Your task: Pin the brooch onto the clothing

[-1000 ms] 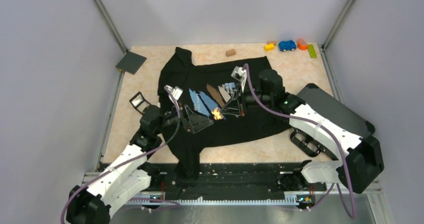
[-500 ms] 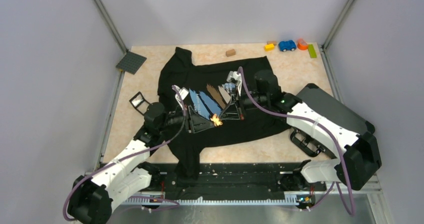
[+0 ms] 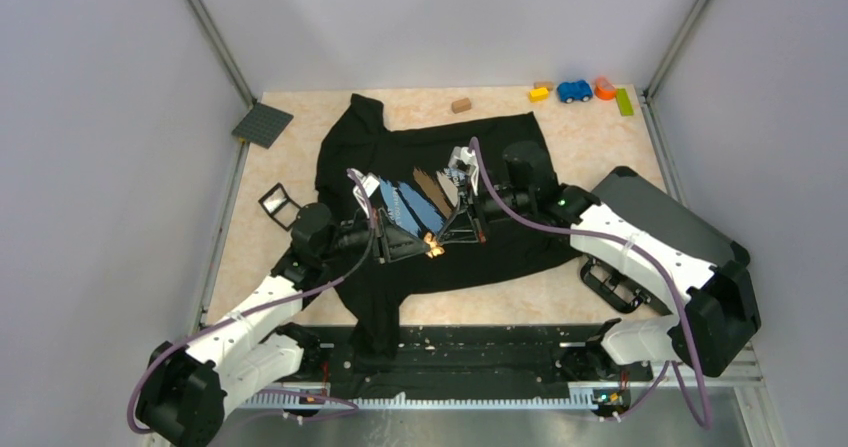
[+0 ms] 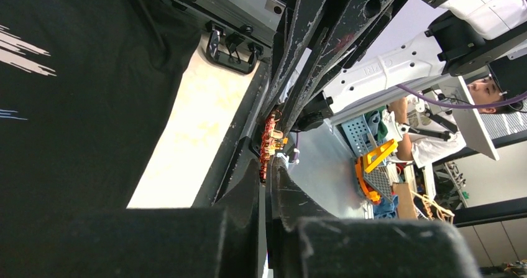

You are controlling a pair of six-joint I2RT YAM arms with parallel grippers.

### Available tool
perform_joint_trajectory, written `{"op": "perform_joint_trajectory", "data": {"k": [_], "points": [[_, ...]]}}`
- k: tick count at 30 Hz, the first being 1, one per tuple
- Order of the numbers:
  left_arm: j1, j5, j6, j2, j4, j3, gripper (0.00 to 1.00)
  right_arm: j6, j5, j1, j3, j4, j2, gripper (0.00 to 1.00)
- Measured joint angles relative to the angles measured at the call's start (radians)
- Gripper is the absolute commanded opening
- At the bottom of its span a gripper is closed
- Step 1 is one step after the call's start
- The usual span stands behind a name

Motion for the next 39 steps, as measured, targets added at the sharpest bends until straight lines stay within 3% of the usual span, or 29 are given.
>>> {"op": "perform_joint_trajectory", "data": {"k": [2, 5, 7, 11, 22, 29, 39], "points": [[0.0, -0.002, 0.0, 0.002, 0.001, 0.0, 0.0, 0.001, 0.005, 0.0, 0.0, 0.0, 0.0, 0.0], [0.0, -0.011, 0.002, 0.001, 0.005, -0.002, 0.0, 0.01, 0.023, 0.0, 0.0, 0.003, -0.002, 0.23], [-0.002, -0.021, 0.004, 0.0, 0.016, -0.005, 0.0, 0.025, 0.041, 0.001, -0.001, 0.01, -0.003, 0.33], [-0.013, -0.032, 0.008, -0.026, 0.031, -0.023, 0.0, 0.079, 0.073, 0.0, -0.042, 0.082, -0.032, 0.39], [-0.019, -0.051, 0.009, -0.064, 0.074, -0.04, 0.0, 0.287, 0.05, 0.0, -0.167, 0.34, -0.078, 0.42], [-0.02, -0.067, -0.002, -0.064, 0.079, -0.042, 0.0, 0.316, 0.043, 0.0, -0.191, 0.362, -0.095, 0.4], [-0.02, -0.068, -0.013, -0.064, 0.102, -0.046, 0.0, 0.348, 0.046, 0.001, -0.217, 0.395, -0.095, 0.3]]}}
